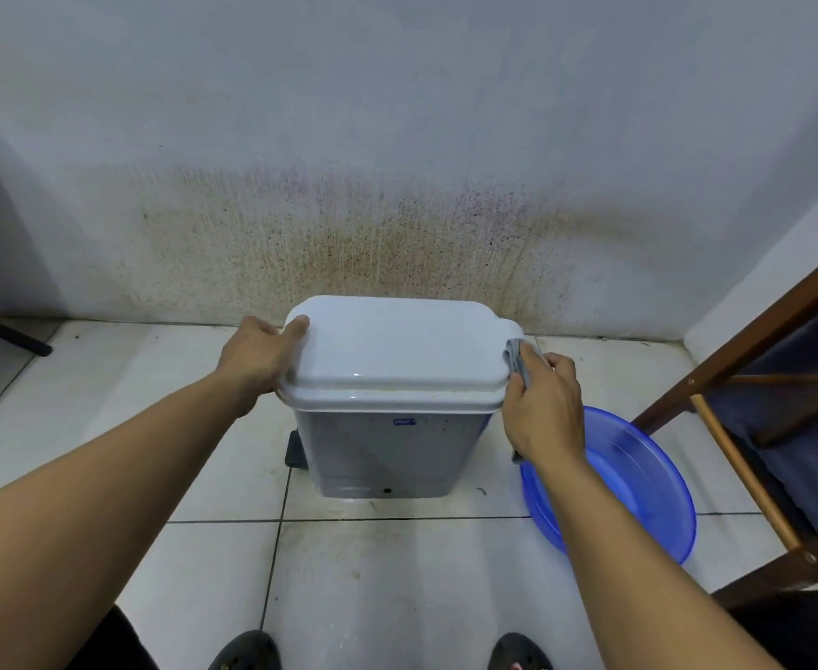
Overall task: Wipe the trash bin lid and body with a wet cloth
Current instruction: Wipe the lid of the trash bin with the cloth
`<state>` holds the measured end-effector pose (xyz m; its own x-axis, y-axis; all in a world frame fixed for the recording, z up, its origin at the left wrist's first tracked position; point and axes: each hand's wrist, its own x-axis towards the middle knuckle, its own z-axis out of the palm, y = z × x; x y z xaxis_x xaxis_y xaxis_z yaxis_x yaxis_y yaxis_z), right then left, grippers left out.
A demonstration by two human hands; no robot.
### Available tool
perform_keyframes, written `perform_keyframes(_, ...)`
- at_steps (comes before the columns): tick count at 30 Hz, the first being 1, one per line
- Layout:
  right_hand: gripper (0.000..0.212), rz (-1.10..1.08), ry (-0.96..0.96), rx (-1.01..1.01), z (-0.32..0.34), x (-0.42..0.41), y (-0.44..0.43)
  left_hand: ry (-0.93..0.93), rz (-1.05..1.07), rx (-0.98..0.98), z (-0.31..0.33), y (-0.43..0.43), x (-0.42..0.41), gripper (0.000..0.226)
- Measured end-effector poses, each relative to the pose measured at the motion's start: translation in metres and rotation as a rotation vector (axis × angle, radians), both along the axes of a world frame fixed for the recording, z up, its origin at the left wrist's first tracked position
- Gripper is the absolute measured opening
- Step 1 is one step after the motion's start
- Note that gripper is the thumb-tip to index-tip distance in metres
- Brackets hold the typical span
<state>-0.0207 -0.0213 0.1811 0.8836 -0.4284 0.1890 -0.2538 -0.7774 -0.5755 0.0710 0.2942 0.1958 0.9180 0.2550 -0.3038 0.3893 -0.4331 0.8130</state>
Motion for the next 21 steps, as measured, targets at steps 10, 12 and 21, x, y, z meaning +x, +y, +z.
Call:
perform_keyframes(10, 0.040, -0.038, 0.154, 0.008, 0.007, -0.032, 0.004, 0.016, -0.090, -0.106, 0.008, -0.005, -0.002, 0.063)
perform_keyframes(12, 0.033, -0.117, 0.108, 0.125, 0.018, -0.028, -0.010, 0.023, -0.094, -0.109, 0.008, -0.005, -0.003, 0.064)
perform_keyframes(21, 0.049, -0.091, 0.132, 0.001, 0.003, -0.020, 0.018, 0.039, -0.108, -0.117, 0.010, -0.003, -0.005, 0.065)
